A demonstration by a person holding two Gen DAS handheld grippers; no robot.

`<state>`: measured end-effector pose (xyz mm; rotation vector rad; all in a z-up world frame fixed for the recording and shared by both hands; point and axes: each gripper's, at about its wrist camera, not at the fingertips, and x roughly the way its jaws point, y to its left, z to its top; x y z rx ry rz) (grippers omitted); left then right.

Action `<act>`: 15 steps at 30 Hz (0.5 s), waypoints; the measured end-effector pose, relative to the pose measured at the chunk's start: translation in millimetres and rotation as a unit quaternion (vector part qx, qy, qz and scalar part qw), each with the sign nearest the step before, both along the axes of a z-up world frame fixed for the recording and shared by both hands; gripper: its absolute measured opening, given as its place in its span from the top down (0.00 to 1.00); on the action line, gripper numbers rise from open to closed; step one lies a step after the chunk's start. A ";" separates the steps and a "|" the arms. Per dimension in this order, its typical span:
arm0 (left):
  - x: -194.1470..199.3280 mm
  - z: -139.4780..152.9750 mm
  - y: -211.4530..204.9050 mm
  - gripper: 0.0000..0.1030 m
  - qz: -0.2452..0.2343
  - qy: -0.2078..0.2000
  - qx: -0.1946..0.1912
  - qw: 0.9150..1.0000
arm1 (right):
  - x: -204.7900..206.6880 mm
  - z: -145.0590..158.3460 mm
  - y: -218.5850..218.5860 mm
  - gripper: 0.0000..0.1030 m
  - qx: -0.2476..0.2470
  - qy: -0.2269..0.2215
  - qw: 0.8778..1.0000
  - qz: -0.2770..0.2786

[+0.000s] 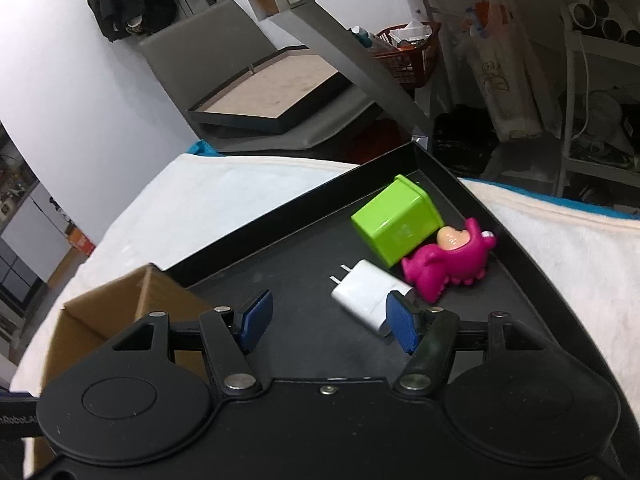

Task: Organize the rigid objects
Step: 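Move the right tool over the white charger and close on it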

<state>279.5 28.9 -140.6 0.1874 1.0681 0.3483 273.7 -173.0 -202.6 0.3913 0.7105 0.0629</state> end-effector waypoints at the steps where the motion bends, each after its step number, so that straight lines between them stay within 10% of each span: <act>1: 1.7 -0.7 0.3 0.36 0.001 0.002 0.002 1.000 | 1.7 -2.1 -1.0 0.39 -0.005 0.000 1.000 0.000; 15: 22.6 2.7 -18.4 0.36 -0.002 0.001 0.048 0.999 | 26.4 -21.8 -12.3 0.42 -0.021 0.015 0.999 0.025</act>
